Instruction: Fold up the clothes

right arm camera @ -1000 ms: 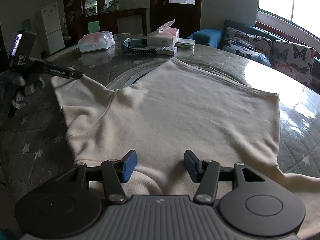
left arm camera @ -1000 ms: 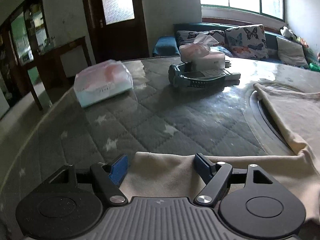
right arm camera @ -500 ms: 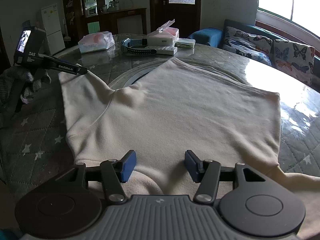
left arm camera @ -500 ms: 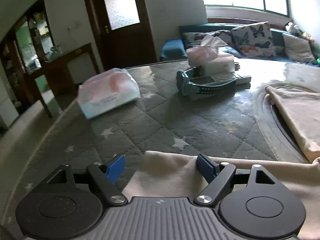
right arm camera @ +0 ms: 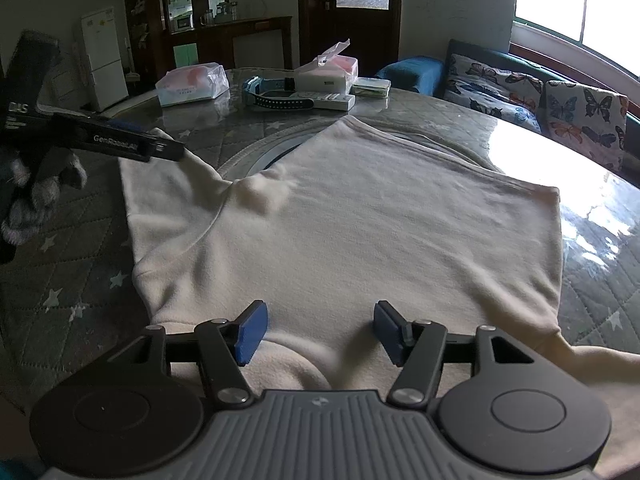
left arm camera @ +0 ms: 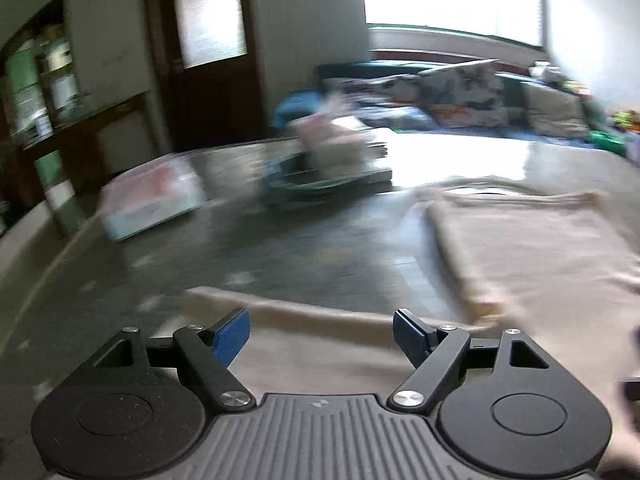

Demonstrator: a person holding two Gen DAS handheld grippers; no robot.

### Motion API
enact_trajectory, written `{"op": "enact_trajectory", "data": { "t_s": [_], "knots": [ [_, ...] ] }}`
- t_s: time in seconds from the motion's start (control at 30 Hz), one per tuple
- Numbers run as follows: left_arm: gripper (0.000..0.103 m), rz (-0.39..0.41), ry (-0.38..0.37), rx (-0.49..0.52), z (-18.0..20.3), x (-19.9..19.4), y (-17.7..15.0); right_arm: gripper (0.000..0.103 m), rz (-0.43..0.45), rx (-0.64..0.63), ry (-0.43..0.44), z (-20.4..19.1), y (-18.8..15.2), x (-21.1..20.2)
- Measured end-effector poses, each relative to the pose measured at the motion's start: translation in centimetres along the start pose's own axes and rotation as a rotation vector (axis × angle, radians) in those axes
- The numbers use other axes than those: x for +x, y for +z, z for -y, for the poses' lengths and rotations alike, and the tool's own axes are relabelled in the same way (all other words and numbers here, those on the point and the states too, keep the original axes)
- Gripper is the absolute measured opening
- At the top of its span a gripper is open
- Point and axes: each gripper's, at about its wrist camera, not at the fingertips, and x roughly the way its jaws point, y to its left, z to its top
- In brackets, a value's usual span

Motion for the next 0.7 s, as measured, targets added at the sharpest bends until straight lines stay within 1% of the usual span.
{"op": "enact_trajectory", "data": {
  "t_s": [0.1,0.13,0.23,0.3,0.4,0.6,0.7],
  "knots": [
    [0.081,0.002,-0.065,0.040,3.1,0.6,0.6,0.061,0.002,0.003,-0.001,0.0,-0.1,0.0],
    [0.081,0.000,-0.076,0.054,4.1,0.9,0.7,0.061,0.002,0.003,0.000,0.0,0.0,0.0],
    [0.081,-0.016,-0.040,0.101,5.9,2.2,0.5,0.061,0.002,0.005,0.002,0.1,0.0,0.0],
    [0.082,-0.039,-0.018,0.106,5.9,3.0,0.0,0.062,0.003,0.005,0.005,0.1,0.0,0.0],
    [0.083,-0.041,-0.014,0.100,5.3,3.2,-0.5,0.062,0.007,0.006,0.012,0.3,-0.1,0.0],
    [0.083,-0.048,-0.059,-0.016,3.2,2.2,-0.2,0.063,0.009,0.005,0.012,0.2,-0.1,0.0],
    [0.086,-0.037,-0.027,-0.055,1.8,1.2,-0.3,0.064,0.009,0.004,0.009,0.1,-0.1,0.0]
  ]
}}
